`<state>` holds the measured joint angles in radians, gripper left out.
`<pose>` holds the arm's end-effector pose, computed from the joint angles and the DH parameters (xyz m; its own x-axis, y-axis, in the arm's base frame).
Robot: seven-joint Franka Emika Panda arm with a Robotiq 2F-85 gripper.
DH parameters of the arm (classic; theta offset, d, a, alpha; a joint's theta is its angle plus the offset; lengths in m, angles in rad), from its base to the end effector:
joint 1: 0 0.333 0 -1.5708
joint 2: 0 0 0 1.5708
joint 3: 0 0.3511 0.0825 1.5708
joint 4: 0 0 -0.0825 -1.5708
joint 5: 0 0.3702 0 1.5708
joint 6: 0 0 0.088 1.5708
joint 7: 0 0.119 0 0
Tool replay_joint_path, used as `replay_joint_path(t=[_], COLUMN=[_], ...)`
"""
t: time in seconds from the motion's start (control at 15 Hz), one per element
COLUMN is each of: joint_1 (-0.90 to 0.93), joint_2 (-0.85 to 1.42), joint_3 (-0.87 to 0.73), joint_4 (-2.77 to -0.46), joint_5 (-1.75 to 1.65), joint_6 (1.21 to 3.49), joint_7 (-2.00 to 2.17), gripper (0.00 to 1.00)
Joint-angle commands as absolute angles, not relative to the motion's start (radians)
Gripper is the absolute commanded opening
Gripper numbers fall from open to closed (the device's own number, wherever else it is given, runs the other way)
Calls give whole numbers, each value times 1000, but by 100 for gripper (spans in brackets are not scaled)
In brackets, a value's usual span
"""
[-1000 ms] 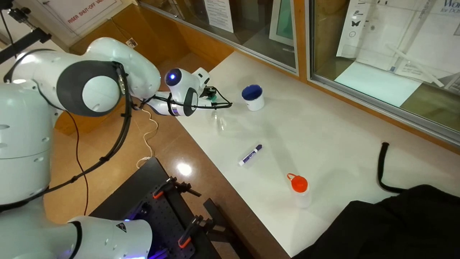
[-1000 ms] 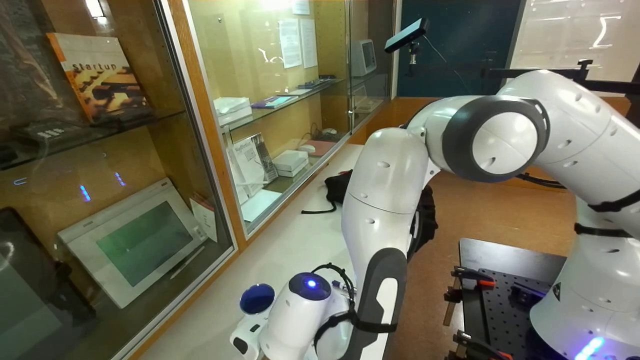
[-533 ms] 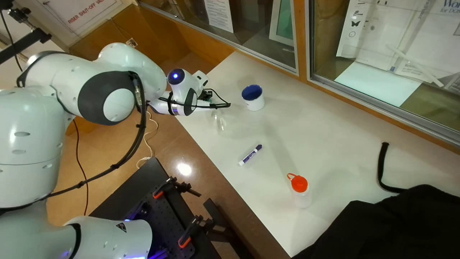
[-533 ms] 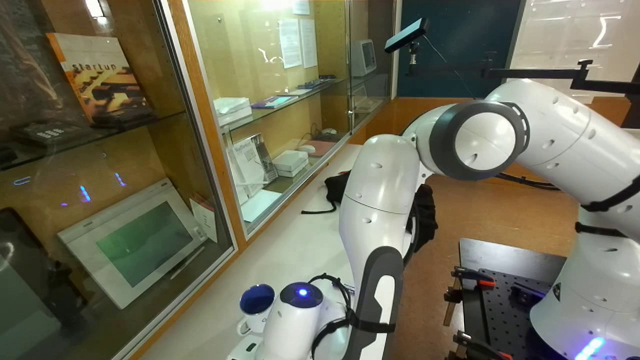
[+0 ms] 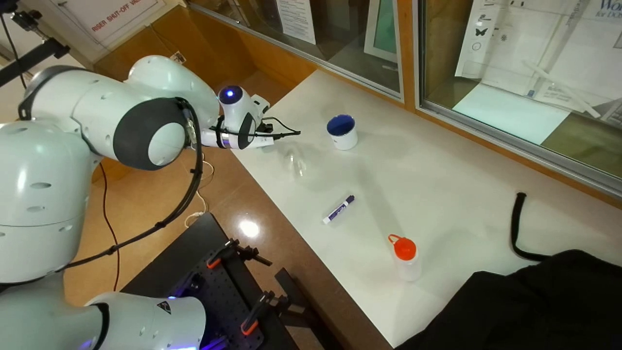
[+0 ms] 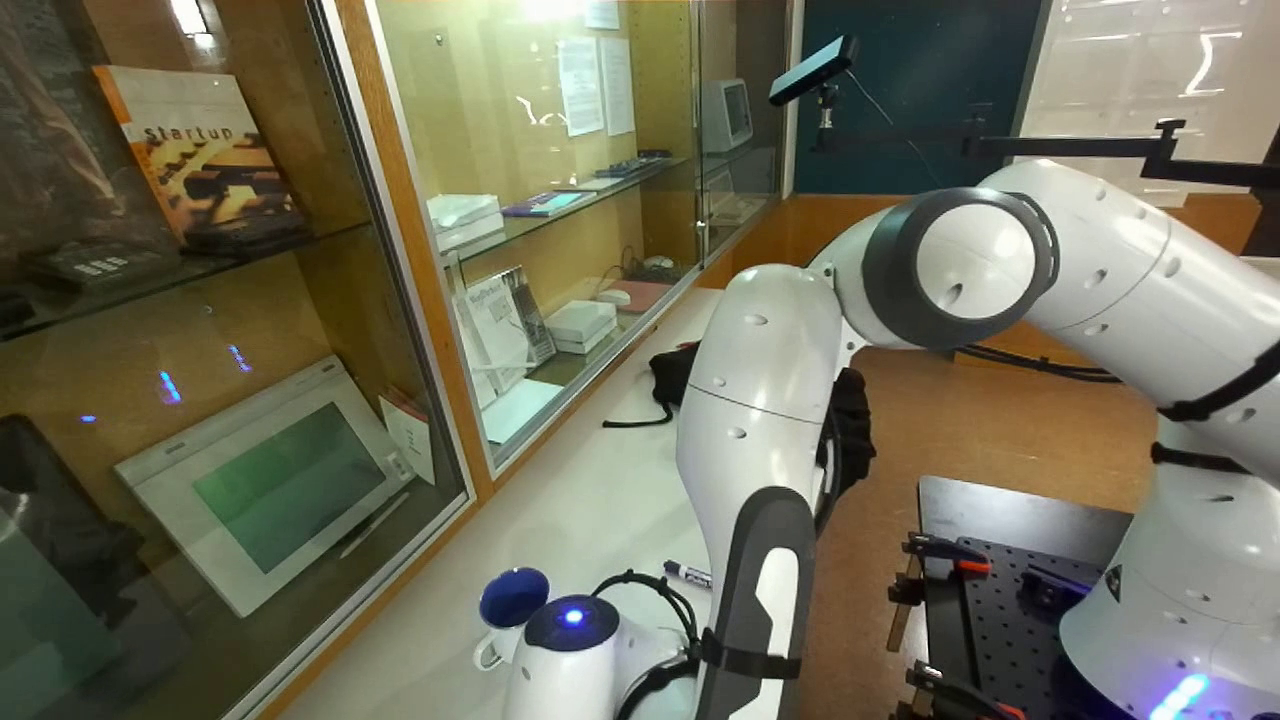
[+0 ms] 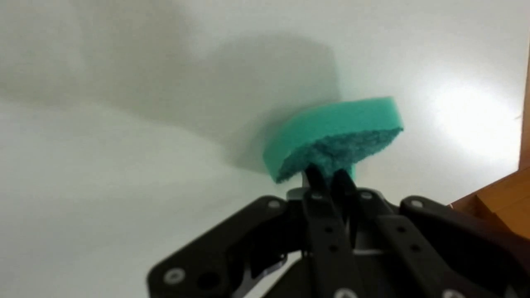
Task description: Use the green sponge to wipe the surface
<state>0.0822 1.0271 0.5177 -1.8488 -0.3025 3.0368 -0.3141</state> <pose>0.5479 0.3643 0.0814 0.5831 0.7089 0.3969 0.8090 -0.5511 -0.2043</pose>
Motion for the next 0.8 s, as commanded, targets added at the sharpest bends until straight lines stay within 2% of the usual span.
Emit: replay_joint_path(t=[0.0, 0.73], joint_1=[87, 76], joint_2=[1006, 990], joint_3=[506, 400], joint_4=[-1848, -1837], joint_5=[-286, -281], joint_6=[3007, 3085], joint_7=[-354, -333], gripper=[2, 2])
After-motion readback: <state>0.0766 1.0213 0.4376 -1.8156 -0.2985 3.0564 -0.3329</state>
